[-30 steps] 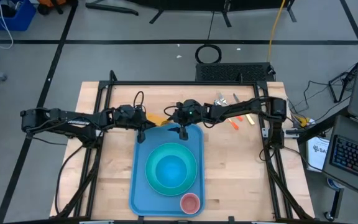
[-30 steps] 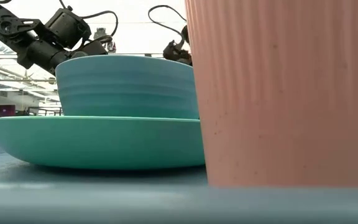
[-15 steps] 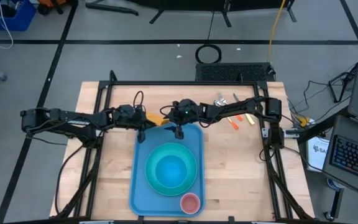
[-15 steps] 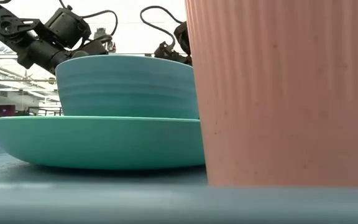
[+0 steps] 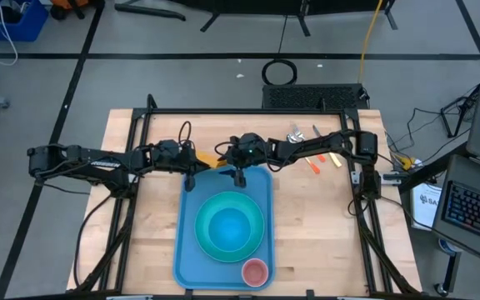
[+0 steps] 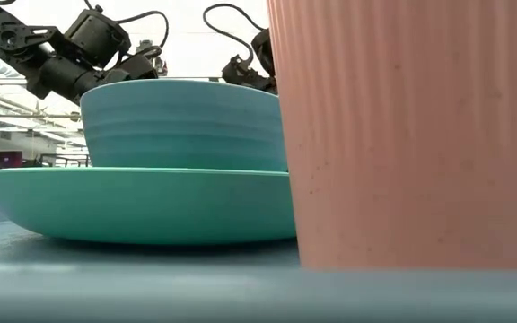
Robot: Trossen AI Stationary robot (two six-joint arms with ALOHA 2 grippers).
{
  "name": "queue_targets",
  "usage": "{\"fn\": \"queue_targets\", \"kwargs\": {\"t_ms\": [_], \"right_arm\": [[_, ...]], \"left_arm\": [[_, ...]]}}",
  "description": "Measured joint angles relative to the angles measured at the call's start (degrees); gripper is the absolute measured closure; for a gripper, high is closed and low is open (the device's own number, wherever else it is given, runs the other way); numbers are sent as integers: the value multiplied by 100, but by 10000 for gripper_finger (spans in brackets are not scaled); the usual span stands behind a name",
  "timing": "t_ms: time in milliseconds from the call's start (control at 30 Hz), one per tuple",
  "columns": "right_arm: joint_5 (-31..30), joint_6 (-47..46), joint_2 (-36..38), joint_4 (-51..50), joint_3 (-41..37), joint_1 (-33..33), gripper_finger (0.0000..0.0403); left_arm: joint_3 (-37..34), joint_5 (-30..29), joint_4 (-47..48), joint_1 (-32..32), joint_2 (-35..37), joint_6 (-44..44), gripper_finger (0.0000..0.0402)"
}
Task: Set up tray
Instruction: Put the orange napkin on the blue tray to the top of the light blue plate
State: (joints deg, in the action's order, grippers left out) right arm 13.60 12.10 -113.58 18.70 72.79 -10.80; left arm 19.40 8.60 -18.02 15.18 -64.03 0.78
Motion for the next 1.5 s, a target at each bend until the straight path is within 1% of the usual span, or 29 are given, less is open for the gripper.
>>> {"fn": "queue_targets", "kwargs": {"t_ms": [300,433,600,700,800,833,1000,1167,1500], "right_arm": [[10,-20,0,-13,0,32,222],[9,-84,0,-12,0,29,247],[13,-86,0,-13,0,29,295],[16,-87,0,-48,0,29,334],[20,-86,0,-96,0,29,381],[22,-73,0,-122,0,29,389],[27,-37,0,-369,0,32,389],[24,5,0,-496,1,72,396],[16,241,67,-776,-4,220,399]], "left_arm": [[0,85,-36,0,0,-2,395],[0,139,-98,0,0,2,398],[0,195,-185,0,-1,5,396],[0,190,-191,-29,-2,5,398],[0,190,-189,-59,-2,11,390],[0,189,-189,-70,-2,19,389],[0,24,-103,-133,-4,91,392],[0,-55,32,-222,-7,126,393],[-2,-117,424,-369,-4,127,345]]}}
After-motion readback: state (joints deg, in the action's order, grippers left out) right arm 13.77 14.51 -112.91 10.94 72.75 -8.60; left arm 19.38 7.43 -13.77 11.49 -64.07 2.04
